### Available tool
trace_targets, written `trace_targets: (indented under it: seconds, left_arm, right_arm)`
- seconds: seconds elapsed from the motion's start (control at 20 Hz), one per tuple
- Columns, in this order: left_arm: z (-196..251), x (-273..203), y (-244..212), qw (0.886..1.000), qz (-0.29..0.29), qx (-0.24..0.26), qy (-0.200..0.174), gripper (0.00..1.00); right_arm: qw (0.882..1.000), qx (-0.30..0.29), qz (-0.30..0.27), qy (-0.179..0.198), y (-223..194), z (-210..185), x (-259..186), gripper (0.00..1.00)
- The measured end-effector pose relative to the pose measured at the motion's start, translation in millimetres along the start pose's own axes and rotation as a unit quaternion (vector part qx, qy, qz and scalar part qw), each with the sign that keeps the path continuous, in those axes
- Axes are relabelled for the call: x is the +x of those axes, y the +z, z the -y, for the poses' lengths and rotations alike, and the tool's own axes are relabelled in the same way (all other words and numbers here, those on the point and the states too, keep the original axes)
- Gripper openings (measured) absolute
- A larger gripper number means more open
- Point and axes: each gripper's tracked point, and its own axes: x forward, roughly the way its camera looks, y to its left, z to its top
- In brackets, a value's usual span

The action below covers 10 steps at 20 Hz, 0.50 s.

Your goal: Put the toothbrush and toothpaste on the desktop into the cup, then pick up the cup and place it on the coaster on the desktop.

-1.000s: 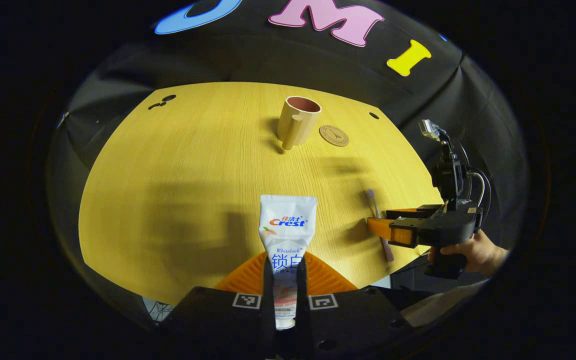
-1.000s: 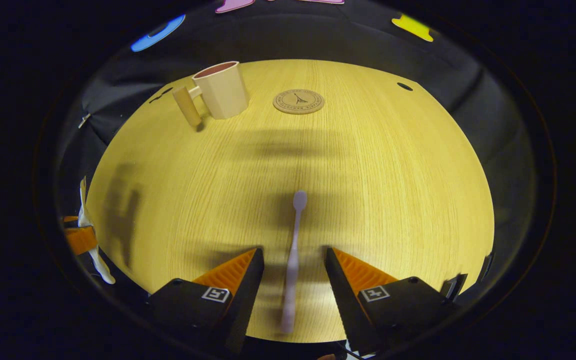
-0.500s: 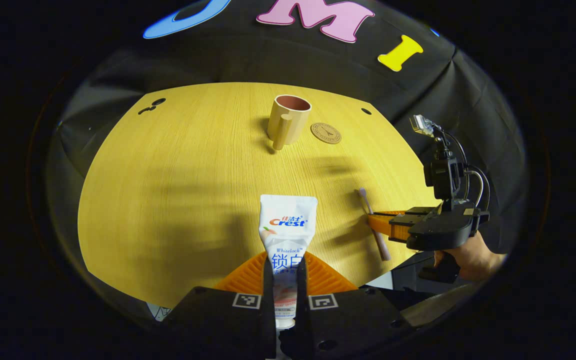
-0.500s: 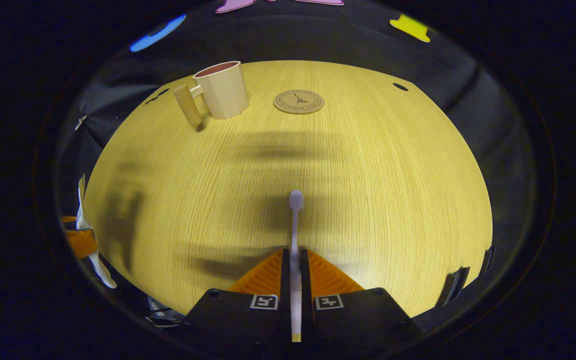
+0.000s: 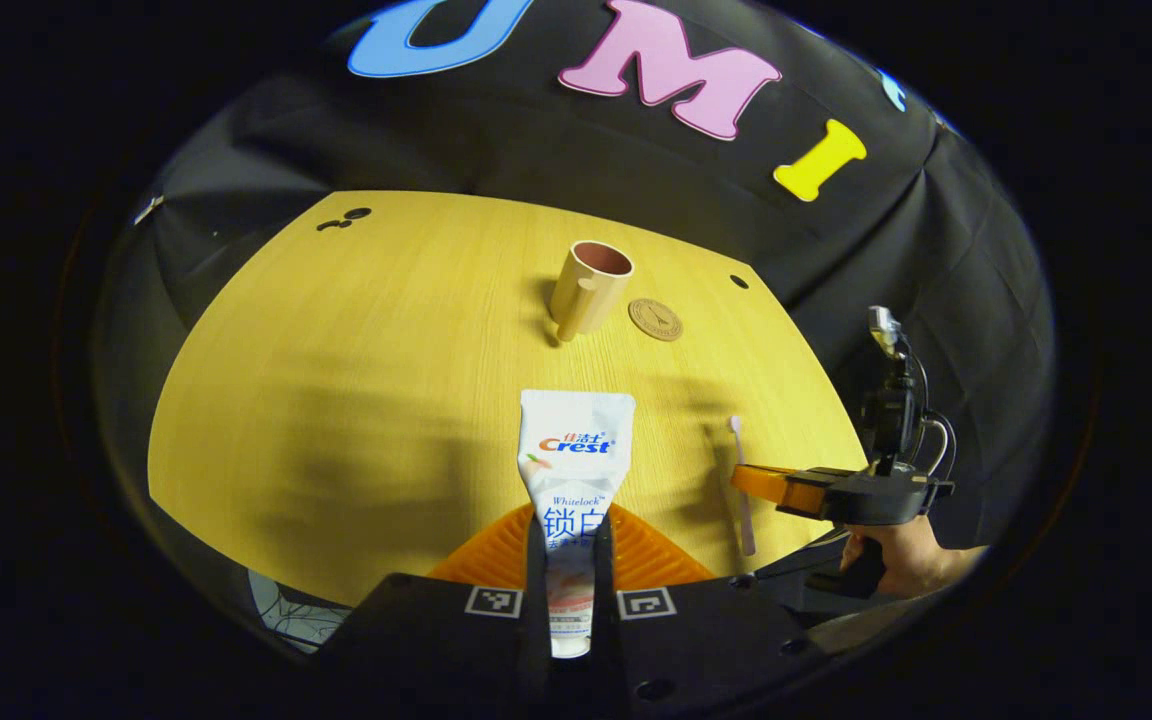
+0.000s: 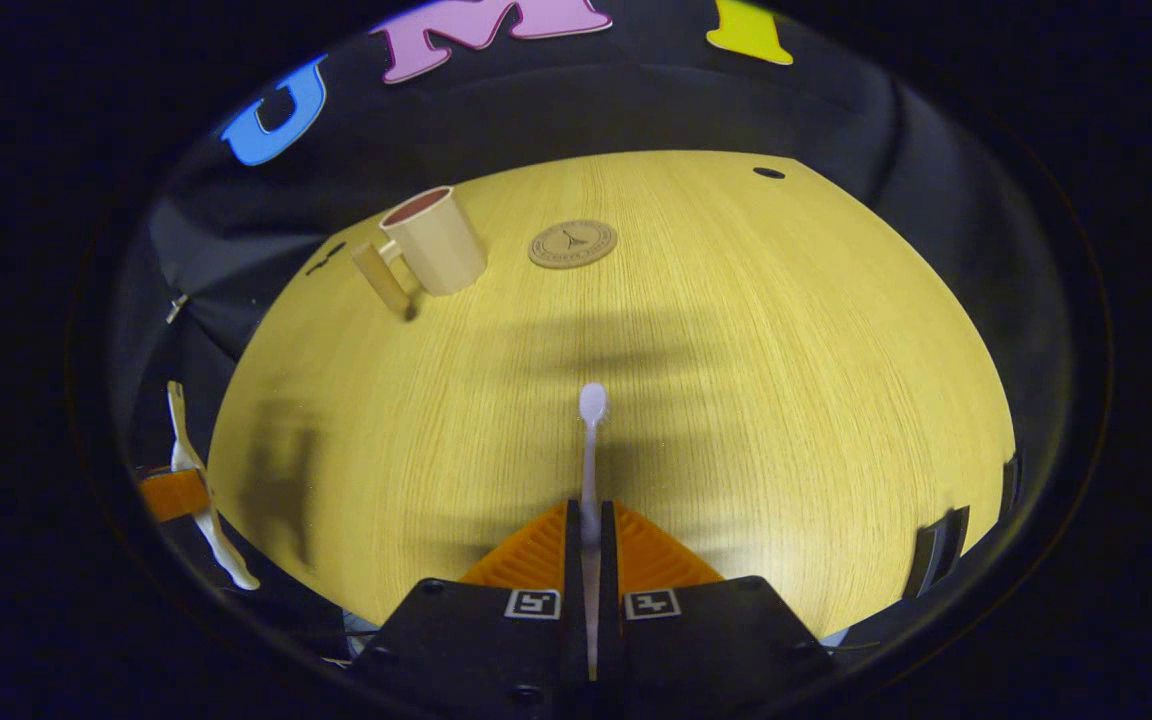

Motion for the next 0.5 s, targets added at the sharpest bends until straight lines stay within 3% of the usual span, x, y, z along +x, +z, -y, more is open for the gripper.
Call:
trace_targets:
  seconds: [0.25,0.5]
  left_arm:
    - [1,-15,23,0.999,0.051,-0.014,-0.008,0.2]
    - [27,-14,107,0.99,0.135,0.005,-0.043,0.2]
  right_arm:
    - [0.993,-0.001,0.09,0.079,49,-14,-49,0.08]
    - [0.975,-0.011,0.168,0.145,103,-36,-105,0.08]
